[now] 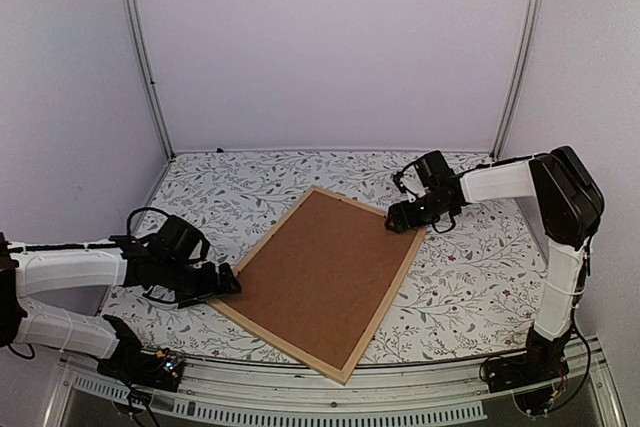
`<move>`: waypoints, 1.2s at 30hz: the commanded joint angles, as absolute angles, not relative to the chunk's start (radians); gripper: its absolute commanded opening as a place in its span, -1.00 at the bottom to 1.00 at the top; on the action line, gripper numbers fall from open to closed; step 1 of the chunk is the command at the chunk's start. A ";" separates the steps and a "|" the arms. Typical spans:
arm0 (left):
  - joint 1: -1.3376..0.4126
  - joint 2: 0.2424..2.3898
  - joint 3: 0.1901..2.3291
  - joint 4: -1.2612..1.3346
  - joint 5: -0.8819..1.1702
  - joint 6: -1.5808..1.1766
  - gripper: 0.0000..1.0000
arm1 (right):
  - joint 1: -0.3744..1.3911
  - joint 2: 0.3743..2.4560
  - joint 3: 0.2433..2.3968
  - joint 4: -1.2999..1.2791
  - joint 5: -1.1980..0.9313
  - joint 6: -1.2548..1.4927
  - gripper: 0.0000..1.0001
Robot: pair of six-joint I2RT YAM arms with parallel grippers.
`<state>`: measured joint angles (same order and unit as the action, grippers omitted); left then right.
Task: Put the photo into the frame
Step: Adjust the photo frame at the center of the board.
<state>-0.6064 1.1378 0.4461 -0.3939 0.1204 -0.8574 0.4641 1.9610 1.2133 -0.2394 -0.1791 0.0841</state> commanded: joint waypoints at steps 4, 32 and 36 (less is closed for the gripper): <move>-0.636 1.221 0.475 -0.398 0.066 -0.854 0.97 | 0.543 2.021 1.237 -0.359 0.155 0.015 0.60; -0.498 1.549 0.901 -0.303 0.152 -0.422 0.99 | 0.491 1.639 1.021 -0.388 -0.076 0.354 0.91; -0.493 1.643 0.970 -0.317 0.180 -0.391 0.99 | 0.493 1.553 0.900 -0.348 -0.134 0.460 0.91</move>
<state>-0.5053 1.5791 0.9043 -0.3592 0.0986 -0.4568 0.4900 1.6279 0.9966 -0.3492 -0.0547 0.3149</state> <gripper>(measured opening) 0.996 0.953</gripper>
